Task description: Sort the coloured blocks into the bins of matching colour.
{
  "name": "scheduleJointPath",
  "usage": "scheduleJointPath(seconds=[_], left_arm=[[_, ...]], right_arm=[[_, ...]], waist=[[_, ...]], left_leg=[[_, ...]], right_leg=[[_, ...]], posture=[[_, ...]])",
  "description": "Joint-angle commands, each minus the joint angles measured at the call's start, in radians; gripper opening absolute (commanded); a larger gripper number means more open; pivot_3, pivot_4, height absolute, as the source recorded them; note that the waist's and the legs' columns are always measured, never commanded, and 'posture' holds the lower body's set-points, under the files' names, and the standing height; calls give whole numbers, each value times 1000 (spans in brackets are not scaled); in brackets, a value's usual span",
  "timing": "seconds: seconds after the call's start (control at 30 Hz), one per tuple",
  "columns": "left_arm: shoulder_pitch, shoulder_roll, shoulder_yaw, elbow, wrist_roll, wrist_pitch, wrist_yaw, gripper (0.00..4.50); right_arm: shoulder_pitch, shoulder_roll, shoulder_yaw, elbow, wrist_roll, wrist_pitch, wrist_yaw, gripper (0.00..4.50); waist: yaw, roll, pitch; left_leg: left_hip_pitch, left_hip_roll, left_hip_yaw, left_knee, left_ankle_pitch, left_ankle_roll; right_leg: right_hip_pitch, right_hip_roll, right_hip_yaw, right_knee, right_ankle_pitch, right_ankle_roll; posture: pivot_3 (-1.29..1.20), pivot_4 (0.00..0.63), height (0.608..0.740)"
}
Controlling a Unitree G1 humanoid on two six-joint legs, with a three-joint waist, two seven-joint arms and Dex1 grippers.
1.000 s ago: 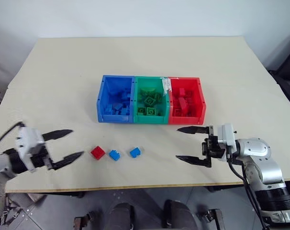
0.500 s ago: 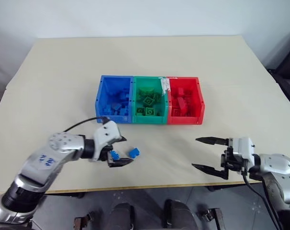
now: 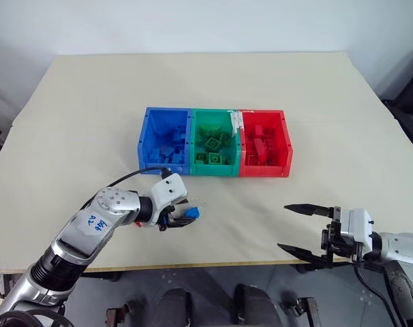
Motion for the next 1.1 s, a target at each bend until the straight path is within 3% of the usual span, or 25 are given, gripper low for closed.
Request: scheduleJointPath(seconds=[0.03, 0.1, 0.13, 0.4, 0.53, 0.87, 1.1], left_arm=[[12, -11, -25, -13, -2, -10, -27, 1628], [16, -13, -16, -15, -5, -23, -35, 958], [18, -14, -9, -15, -6, -29, -38, 906], [40, -91, 229, 38, -102, -229, -64, 906], [-115, -189, 387, 200, -122, -276, 67, 906], [-292, -215, 335, 464, -12, -360, 90, 906], [-248, -215, 386, 434, -27, -376, 113, 3023]], right_arm=[[-16, -9, 3, -29, 20, -3, 3, 4500], [-30, -12, 5, -20, 21, 0, 2, 4500], [-36, -13, 6, -17, 21, 1, 3, 4500], [-80, 100, -8, -72, 86, 61, -162, 4500], [-114, 176, -7, -96, 85, 69, -278, 4500], [-199, 157, 1, -59, 56, 63, -298, 4500], [-216, 145, 1, -36, 48, 56, -279, 4500]], waist=[[1, 0, 0], [0, 0, 0], [0, 0, 0], [-1, 0, 0], [3, 0, 0], [-3, 0, 0], [-3, 0, 0]], left_leg=[[0, 0, 0, 0, 0, 0], [0, 0, 0, 0, 0, 0], [0, 0, 0, 0, 0, 0], [-1, 1, -1, 1, 0, 0], [-2, 0, -3, 3, 0, 0], [-3, -1, 0, 4, 0, 0], [-3, 0, 4, 4, 0, 0]], right_leg=[[0, 0, 0, 0, 0, 0], [0, 0, 0, 0, 0, 0], [0, 0, 0, 0, 0, 0], [0, 0, -1, 0, 0, 0], [0, -1, -2, 1, 0, 0], [-1, 0, -2, 2, 0, 1], [-1, 0, -2, 2, 0, 1]], posture=[[0, 150, 740], [0, 150, 740], [0, 150, 740], [0, 150, 740], [0, 150, 740], [0, 150, 740], [0, 150, 740]])
